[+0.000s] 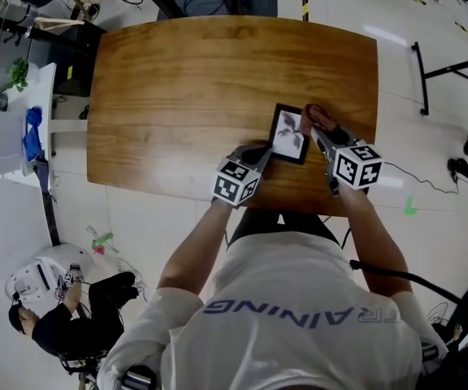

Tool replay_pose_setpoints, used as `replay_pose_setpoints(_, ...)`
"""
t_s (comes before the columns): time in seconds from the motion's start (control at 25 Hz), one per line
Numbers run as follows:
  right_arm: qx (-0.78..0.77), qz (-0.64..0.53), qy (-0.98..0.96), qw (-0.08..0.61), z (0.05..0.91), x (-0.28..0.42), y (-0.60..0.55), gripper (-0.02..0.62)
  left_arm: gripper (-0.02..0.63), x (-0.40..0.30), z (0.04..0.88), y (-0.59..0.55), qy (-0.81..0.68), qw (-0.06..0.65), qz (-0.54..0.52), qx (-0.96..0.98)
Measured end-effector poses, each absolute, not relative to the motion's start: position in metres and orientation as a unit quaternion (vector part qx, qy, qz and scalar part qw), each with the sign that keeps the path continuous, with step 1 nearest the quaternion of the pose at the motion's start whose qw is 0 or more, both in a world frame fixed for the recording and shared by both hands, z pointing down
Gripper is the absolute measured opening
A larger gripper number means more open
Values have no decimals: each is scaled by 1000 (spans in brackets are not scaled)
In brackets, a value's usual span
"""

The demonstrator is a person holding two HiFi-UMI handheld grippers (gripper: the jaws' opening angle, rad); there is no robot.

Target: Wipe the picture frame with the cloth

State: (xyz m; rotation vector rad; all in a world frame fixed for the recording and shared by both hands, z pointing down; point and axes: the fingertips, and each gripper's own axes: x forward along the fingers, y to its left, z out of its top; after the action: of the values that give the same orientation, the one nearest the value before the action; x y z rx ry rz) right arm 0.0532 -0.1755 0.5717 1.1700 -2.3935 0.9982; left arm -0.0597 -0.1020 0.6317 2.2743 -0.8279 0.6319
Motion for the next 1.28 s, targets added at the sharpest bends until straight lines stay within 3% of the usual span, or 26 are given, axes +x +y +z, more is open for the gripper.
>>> replay_pose_setpoints(0.8, 403, 331, -825, 218, 615, 52, -195, 115, 6, -50, 642, -93, -292, 349, 260, 852)
replay_pose_setpoints(1.08, 370, 357, -840, 173, 592, 1, -201, 115, 6, -50, 642, -94, -292, 354, 251, 852)
replay_pose_setpoints(1.28, 356, 387, -831, 182, 605, -33, -194, 115, 6, -50, 640, -93, -292, 351, 249, 854)
